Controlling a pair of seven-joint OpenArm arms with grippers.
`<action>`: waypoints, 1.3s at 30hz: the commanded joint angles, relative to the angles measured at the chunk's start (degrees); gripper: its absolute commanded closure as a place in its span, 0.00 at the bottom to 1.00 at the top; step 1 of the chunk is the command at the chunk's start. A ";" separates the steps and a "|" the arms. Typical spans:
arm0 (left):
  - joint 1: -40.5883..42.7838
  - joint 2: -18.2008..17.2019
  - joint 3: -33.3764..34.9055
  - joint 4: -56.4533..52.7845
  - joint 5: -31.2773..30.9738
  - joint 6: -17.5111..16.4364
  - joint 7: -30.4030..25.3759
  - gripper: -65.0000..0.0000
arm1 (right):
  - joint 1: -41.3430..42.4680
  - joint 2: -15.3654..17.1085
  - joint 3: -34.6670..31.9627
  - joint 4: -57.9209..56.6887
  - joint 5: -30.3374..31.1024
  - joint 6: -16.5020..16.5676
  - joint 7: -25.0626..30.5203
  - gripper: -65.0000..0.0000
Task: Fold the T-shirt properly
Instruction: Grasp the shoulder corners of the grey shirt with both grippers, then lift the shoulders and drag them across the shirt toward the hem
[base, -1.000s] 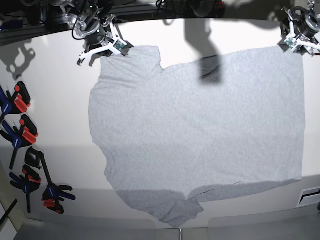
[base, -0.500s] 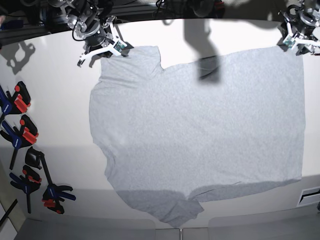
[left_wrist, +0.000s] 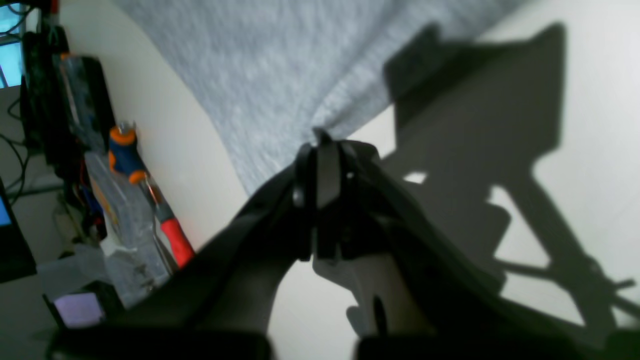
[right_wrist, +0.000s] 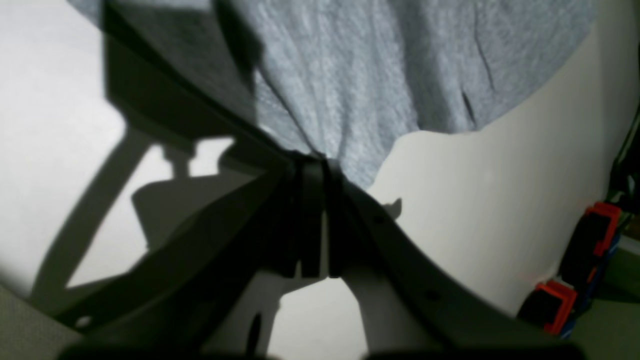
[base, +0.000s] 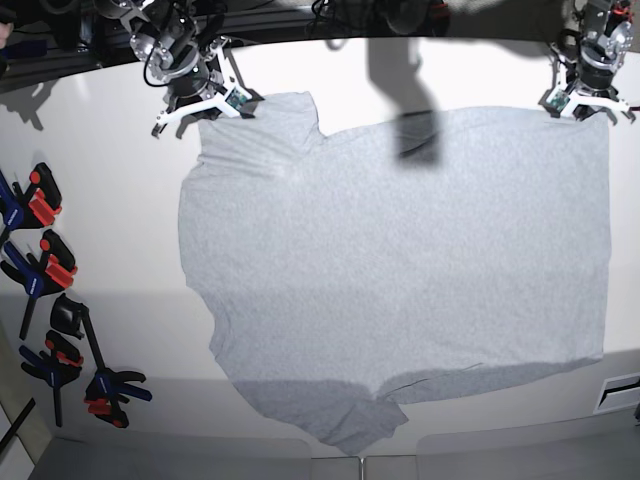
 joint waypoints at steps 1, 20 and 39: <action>1.64 -0.09 0.74 -1.68 -1.38 -5.81 5.73 1.00 | 0.11 0.81 0.31 0.81 -0.24 -0.61 0.02 1.00; 0.81 -0.15 0.72 9.86 -1.38 -2.80 0.35 1.00 | 9.79 0.79 0.31 4.28 10.32 -2.73 -2.97 1.00; -8.72 -0.79 0.72 9.86 -1.40 5.38 7.06 1.00 | 24.11 -0.92 0.31 4.15 14.93 -2.73 -2.93 1.00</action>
